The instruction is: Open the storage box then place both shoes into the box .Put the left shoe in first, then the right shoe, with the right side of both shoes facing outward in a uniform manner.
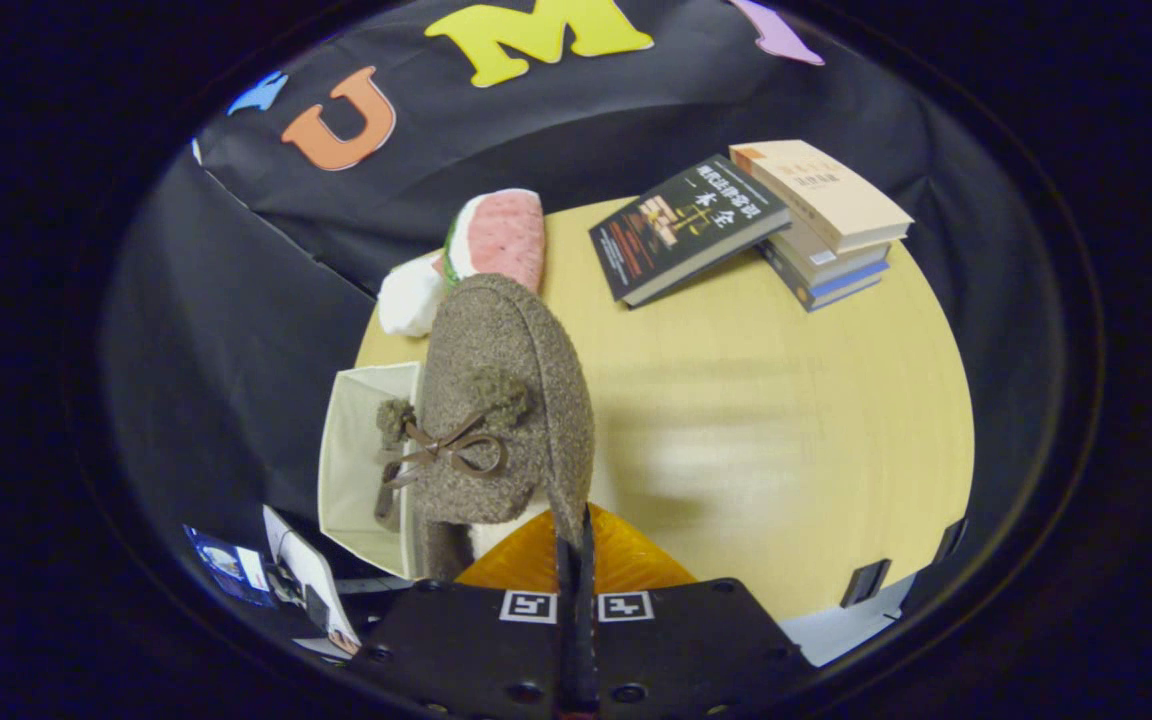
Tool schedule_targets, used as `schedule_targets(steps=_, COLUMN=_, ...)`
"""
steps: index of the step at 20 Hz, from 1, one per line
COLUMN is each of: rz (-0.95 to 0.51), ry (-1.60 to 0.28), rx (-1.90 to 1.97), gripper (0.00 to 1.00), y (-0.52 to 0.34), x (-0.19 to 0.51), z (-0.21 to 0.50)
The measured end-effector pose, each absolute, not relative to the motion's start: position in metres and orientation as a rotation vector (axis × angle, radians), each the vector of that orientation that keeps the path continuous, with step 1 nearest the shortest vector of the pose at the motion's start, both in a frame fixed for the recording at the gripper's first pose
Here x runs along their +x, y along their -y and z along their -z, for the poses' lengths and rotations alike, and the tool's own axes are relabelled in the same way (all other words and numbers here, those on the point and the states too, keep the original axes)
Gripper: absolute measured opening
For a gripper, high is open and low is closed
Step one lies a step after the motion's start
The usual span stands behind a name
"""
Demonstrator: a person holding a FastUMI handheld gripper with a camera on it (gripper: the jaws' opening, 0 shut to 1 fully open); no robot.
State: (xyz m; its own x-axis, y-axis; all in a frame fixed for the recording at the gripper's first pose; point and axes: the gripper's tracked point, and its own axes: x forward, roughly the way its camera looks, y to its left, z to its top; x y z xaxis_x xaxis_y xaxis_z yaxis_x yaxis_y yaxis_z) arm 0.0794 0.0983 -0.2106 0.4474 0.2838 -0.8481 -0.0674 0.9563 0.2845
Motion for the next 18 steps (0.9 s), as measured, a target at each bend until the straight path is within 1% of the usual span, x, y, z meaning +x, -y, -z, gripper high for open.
schedule_targets(steps=5, rz=-0.253, ry=-1.094, rx=0.199, gripper=0.00, y=-0.186, x=0.085, z=0.205)
schedule_targets(steps=9, rz=-0.246, ry=-1.152, rx=0.207, gripper=0.01, y=-0.256, x=0.076, z=0.232)
schedule_targets(steps=13, rz=-0.179, ry=-1.172, rx=0.135, gripper=0.00, y=-0.295, x=0.074, z=0.271)
schedule_targets(steps=18, rz=-0.040, ry=-1.191, rx=0.084, gripper=0.01, y=-0.301, x=0.074, z=0.306)
